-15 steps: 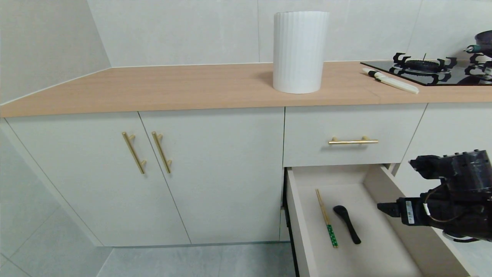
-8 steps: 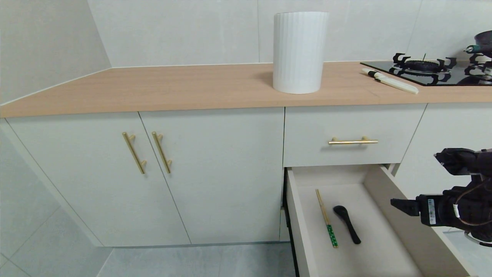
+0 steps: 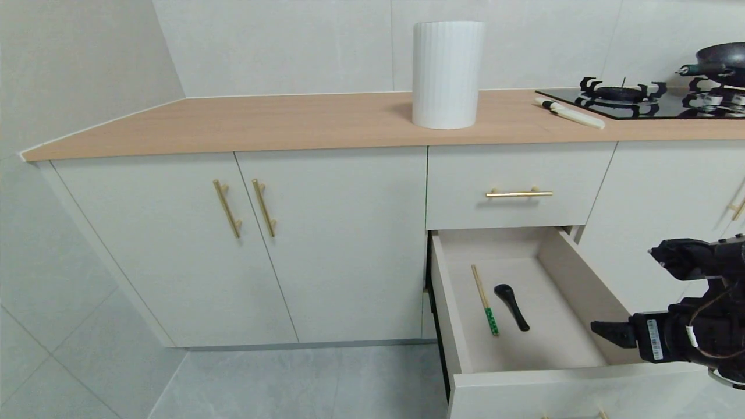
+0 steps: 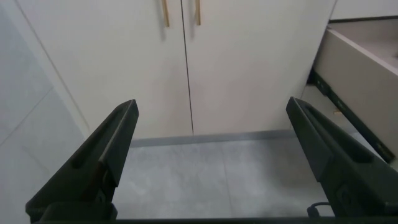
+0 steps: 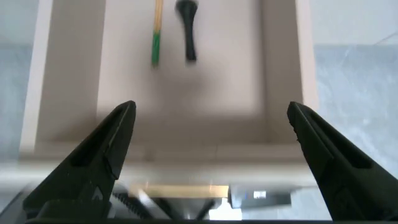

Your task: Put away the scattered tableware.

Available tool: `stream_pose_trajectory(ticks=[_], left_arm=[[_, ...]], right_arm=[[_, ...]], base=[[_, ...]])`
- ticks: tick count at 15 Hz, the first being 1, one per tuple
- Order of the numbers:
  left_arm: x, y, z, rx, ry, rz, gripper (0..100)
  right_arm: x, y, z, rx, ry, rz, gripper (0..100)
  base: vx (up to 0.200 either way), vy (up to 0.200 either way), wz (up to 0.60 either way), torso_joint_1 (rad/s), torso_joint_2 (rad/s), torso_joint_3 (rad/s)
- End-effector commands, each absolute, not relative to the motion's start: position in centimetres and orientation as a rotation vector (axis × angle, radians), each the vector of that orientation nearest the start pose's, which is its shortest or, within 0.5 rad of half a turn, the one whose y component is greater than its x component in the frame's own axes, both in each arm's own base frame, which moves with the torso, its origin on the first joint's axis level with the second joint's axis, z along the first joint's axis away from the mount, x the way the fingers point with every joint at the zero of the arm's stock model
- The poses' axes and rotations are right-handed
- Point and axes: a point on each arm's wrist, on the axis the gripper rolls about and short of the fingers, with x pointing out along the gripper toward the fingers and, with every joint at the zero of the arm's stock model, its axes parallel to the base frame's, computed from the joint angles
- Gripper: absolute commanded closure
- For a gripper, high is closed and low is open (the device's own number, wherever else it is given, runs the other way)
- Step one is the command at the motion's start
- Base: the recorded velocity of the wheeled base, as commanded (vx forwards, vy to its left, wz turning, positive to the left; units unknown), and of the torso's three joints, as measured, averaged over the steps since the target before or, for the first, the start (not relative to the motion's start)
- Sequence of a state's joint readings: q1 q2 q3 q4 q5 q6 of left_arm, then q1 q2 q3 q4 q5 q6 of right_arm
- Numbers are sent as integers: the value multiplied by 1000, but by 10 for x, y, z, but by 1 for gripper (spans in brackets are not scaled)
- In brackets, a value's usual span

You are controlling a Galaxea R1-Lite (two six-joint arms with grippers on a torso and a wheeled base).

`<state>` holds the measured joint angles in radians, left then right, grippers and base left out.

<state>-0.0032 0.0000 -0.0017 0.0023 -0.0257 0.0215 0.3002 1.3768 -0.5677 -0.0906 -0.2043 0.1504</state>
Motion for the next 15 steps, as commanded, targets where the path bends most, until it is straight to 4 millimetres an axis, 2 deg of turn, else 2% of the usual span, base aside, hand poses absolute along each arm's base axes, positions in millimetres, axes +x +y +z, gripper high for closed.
stream_pose_trajectory(ticks=[1,3,8,15], left_arm=[[-23,-1,76,21,0,-29,0],[-23,-1,76,21,0,-29,0],[-23,-1,76,21,0,-29,0],[-23,-1,76,21,0,-31,0]], right_arm=[[182,62,148,-71,766,88,0],[182,69,134,-102,868,134,0],[192,82,110,-118,991,165,0],[197,88,109,-108,1077,137,0]], base=[[0,0,0,0,0,0],[0,0,0,0,0,0],[0,0,0,0,0,0],[0,0,0,0,0,0]])
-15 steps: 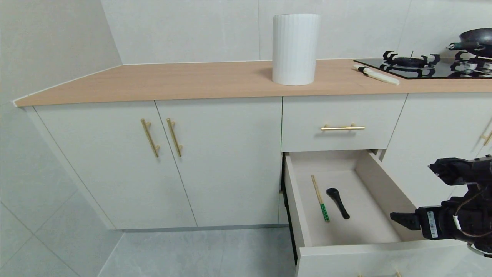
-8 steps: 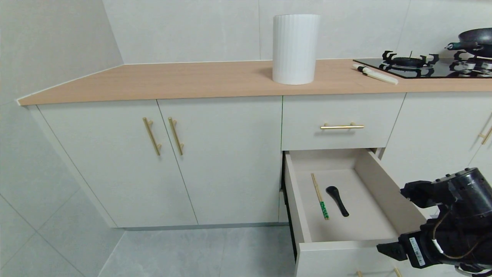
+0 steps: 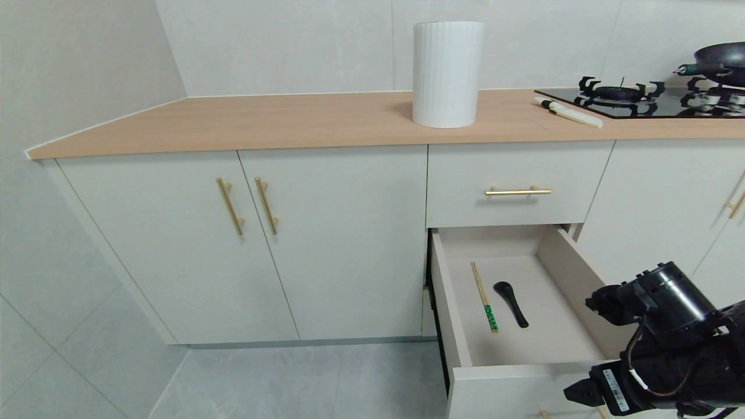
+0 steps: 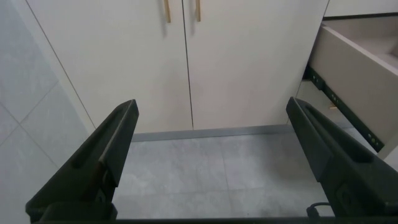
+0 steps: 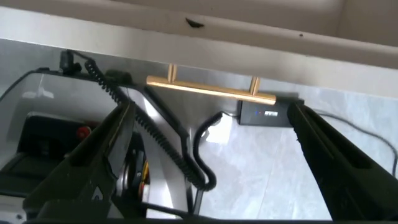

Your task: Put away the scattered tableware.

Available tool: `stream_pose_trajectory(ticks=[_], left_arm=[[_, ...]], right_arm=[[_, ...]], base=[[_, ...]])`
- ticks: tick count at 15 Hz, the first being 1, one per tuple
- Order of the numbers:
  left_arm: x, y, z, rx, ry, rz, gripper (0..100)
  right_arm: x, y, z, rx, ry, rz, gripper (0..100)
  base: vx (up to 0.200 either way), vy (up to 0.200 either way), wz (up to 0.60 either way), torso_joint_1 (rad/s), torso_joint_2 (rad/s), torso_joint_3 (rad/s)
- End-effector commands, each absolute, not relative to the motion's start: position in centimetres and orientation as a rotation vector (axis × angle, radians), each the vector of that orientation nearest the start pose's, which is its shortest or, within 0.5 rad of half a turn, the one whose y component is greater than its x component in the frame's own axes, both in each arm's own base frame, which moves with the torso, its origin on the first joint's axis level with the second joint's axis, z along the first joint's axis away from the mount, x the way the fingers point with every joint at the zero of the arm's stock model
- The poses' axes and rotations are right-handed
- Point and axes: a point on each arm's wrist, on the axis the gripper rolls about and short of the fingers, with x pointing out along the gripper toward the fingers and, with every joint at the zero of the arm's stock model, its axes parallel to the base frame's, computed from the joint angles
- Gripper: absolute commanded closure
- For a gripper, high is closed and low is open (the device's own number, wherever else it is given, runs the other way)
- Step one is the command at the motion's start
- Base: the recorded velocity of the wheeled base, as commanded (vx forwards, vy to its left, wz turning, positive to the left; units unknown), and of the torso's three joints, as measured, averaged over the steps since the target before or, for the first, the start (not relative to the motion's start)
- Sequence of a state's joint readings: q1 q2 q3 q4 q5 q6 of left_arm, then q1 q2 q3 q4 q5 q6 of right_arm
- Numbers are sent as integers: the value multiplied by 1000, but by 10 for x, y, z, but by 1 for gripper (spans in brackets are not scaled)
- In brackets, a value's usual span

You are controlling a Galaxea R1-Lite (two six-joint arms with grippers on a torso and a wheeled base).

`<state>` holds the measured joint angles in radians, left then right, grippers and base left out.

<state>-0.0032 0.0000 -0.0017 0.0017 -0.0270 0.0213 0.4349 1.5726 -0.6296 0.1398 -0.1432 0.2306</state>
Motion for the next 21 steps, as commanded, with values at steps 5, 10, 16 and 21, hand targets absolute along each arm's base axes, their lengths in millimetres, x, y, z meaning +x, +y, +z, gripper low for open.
stream_pose_trajectory(ticks=[5,10,16,21], left_arm=[[-23,-1,76,21,0,-29,0],[-23,-1,76,21,0,-29,0],[-23,-1,76,21,0,-29,0],[-23,-1,76,21,0,-29,0]], right_arm=[[214,95,85,-86,1125,90,0],[233,97,74,-58,1044,11,0],[276,91,63,10,942,-43,0],[336,75,53,40,876,-99,0]], base=[[0,0,0,0,0,0],[0,0,0,0,0,0],[0,0,0,0,0,0],[0,0,0,0,0,0]])
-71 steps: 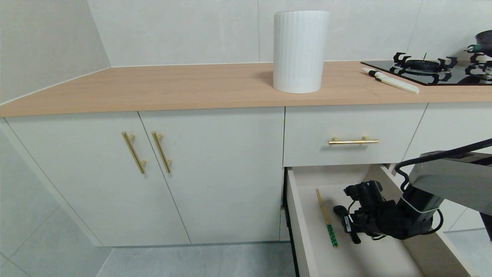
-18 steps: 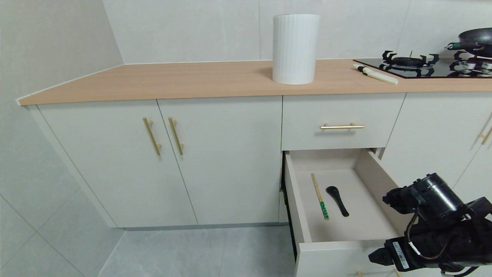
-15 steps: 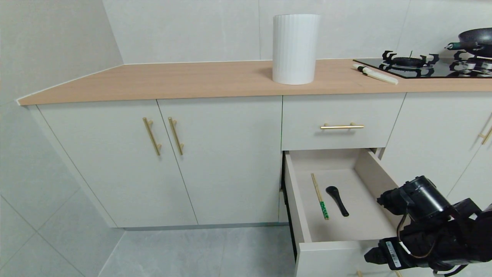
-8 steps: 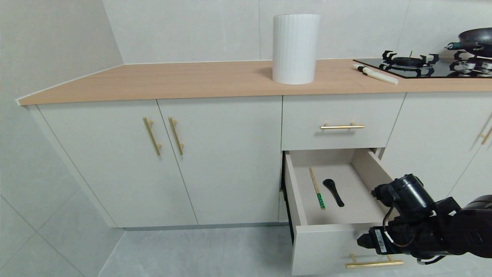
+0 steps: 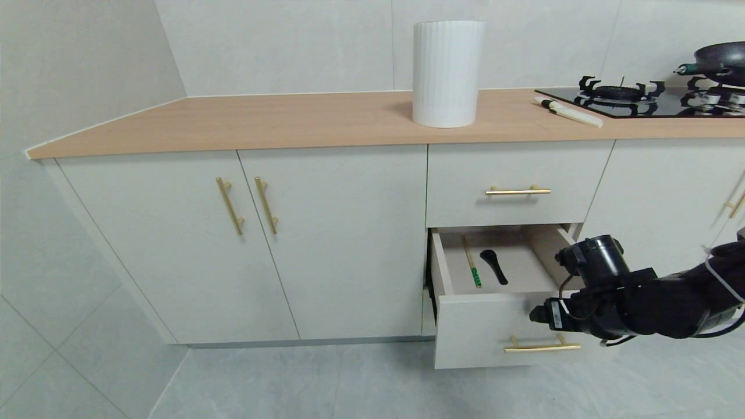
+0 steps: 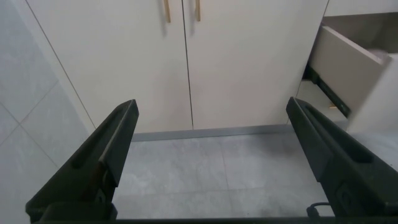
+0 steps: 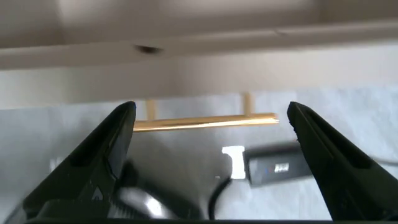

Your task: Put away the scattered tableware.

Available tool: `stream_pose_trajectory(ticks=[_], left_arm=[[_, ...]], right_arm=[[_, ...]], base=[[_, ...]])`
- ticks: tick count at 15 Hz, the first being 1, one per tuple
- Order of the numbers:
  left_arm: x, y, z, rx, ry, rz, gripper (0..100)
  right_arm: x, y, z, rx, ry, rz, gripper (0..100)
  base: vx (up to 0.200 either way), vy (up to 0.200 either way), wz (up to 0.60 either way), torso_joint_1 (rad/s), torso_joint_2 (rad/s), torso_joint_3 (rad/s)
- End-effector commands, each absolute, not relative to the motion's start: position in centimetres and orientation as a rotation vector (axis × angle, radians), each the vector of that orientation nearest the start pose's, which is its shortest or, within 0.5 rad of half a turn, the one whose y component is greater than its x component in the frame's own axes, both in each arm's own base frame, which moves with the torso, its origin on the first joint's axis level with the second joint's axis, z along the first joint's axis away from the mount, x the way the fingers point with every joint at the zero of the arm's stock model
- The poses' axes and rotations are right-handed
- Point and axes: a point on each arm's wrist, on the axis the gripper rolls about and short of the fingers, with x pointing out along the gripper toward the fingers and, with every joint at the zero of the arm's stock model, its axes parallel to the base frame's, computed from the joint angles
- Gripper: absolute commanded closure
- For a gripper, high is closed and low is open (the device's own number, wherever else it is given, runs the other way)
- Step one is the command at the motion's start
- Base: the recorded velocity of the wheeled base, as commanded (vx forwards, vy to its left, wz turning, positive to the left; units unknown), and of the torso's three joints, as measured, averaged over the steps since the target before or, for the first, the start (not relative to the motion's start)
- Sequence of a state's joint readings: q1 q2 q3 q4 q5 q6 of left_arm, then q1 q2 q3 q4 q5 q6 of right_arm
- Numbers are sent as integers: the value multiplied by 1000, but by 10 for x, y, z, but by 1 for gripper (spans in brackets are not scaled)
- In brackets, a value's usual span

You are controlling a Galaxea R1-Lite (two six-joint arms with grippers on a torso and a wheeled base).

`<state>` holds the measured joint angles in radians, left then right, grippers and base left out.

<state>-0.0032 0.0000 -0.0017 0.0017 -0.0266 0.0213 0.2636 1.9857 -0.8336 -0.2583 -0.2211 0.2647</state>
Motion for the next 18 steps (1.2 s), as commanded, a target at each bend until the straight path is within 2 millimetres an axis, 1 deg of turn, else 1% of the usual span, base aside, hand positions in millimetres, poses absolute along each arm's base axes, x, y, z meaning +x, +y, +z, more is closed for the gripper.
stream_pose_trajectory(ticks=[1,4,9,10,12,14,16,17,18], left_arm=[[-23,-1,76,21,0,-29,0],[-23,-1,76,21,0,-29,0],[-23,-1,76,21,0,-31,0],[-23,-1,76,21,0,-29,0],[-23,-1,76,21,0,-31,0],[-23,-1,76,21,0,-29,0],[-23,-1,76,21,0,-29,0],[-23,-1,76,21,0,-29,0],[-23,-1,76,21,0,-29,0]], right_arm=[[345,75,54,49,859,-103,0],[380,72,50,39,810,-106,0],[421,80,45,42,742,-66,0],[424,81,45,42,736,-65,0],[440,80,42,51,707,-70,0],[450,81,43,55,682,-69,0],[453,80,40,59,677,-71,0],[456,80,36,62,662,-72,0],[459,78,36,72,630,-77,0]], base=[[0,0,0,0,0,0],[0,0,0,0,0,0],[0,0,0,0,0,0],[0,0,0,0,0,0],[0,0,0,0,0,0],[0,0,0,0,0,0],[0,0,0,0,0,0],[0,0,0,0,0,0],[0,0,0,0,0,0]])
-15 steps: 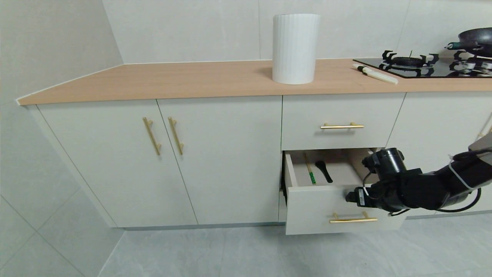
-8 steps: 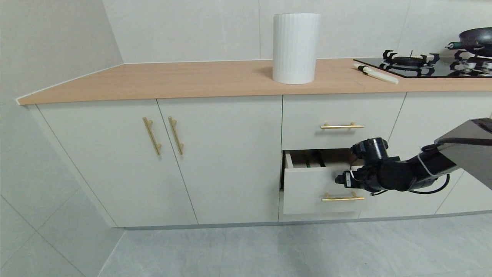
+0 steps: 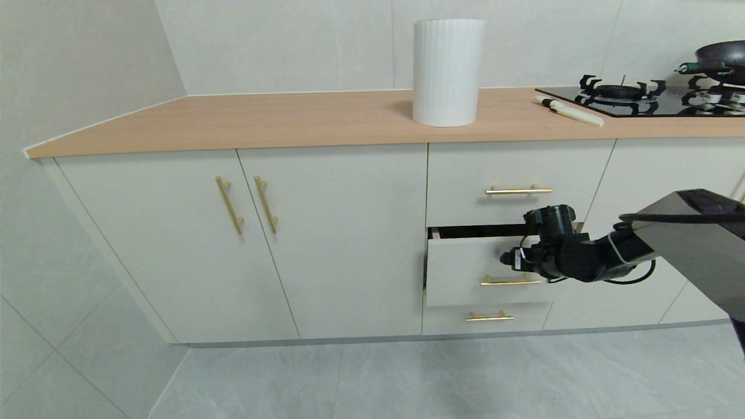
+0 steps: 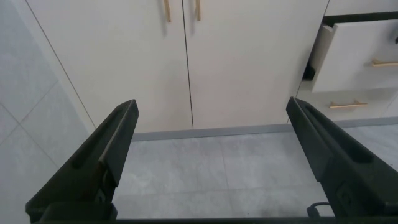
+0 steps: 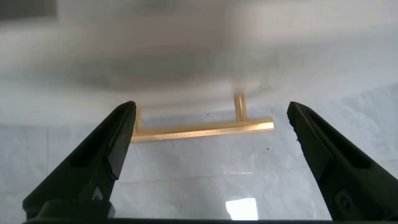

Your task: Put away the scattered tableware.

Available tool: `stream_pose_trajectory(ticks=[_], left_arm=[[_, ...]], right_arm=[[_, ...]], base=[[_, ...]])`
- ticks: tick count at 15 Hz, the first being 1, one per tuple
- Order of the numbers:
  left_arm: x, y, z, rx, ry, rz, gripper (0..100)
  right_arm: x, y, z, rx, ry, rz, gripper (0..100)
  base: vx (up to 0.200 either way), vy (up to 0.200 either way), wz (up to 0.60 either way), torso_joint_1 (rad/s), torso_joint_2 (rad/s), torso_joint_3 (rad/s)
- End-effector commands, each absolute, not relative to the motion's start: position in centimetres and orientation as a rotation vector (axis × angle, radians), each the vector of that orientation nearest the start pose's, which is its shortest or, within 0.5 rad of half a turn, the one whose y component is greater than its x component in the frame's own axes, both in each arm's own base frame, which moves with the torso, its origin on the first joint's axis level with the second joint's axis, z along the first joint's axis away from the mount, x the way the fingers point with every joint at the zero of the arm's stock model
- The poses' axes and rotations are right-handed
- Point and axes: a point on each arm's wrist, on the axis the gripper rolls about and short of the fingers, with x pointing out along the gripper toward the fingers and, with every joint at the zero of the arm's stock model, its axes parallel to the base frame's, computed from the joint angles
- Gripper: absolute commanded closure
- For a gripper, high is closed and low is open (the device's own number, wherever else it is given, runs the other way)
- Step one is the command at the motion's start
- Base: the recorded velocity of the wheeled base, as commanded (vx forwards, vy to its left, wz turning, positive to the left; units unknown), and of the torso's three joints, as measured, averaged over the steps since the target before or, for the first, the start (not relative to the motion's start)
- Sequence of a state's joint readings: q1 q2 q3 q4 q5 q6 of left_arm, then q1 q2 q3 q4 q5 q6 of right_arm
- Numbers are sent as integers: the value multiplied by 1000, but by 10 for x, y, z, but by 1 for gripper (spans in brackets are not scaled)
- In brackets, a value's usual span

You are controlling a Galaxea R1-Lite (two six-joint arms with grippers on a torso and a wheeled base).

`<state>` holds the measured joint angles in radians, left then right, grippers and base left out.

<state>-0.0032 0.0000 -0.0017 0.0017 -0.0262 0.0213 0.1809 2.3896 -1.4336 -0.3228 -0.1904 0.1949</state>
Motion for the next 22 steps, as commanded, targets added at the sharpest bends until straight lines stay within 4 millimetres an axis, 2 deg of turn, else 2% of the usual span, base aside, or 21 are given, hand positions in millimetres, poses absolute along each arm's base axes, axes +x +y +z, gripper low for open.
stream_pose_trajectory(ticks=[1,10,13,22], left_arm=[[-23,-1,76,21,0,-29,0],[-23,-1,76,21,0,-31,0],[-23,-1,76,21,0,-29,0],[-23,-1,76,21,0,-31,0]], right_arm=[[462,77,37,80,596,-77,0],[477,78,34,102,441,-114,0],[488,79,33,111,372,-170,0],[502,77,33,136,311,-243,0]], base=[[0,0,0,0,0,0],[0,0,0,0,0,0],[0,0,0,0,0,0],[0,0,0,0,0,0]])
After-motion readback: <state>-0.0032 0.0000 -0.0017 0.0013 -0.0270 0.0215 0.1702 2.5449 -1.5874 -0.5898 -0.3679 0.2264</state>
